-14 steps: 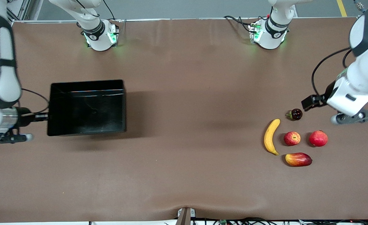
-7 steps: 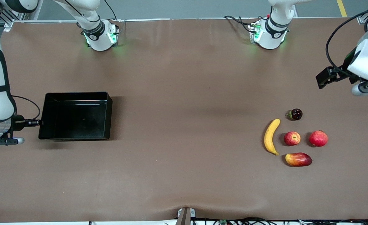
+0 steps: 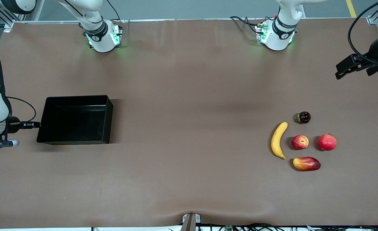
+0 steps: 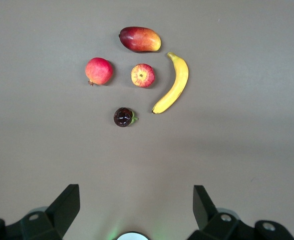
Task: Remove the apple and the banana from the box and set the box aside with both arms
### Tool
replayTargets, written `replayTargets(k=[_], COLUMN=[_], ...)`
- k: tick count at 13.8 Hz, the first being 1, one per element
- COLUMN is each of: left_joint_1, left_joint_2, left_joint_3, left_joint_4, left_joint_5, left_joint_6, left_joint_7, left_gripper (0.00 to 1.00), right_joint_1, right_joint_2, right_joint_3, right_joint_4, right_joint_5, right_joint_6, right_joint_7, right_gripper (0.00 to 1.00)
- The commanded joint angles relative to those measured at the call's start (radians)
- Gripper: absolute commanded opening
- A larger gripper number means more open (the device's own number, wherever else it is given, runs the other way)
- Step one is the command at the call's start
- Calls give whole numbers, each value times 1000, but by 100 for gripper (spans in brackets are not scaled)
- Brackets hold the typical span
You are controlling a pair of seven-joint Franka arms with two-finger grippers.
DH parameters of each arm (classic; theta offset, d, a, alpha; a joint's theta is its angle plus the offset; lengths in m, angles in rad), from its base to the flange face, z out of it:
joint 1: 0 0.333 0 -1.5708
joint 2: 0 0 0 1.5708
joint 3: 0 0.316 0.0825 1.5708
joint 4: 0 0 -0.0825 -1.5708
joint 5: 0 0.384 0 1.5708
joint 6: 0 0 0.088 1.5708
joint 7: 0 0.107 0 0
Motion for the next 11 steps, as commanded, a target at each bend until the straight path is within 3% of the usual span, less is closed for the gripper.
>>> replayTargets(k=[1, 7, 11], left_joint_1=[-7, -4, 0], left_joint_2=[-30, -28, -31], left_joint_3=[7, 7, 10], left_joint_4=[-30, -36, -39], left_joint_5=[-27, -21, -21], left_joint_6=[6, 8, 6], left_joint_7=[8, 7, 7], left_gripper=[100, 100, 100], right_joint_1=[39, 149, 237], right_joint_2=[-41, -64, -135], right_joint_3=[22, 19, 18], right_joint_4=[111, 467, 552], right_joint_5=[2, -12, -49], right_joint_6=[-175, -424, -425], right_joint_7=[-17, -133, -185], right_gripper=[100, 100, 100])
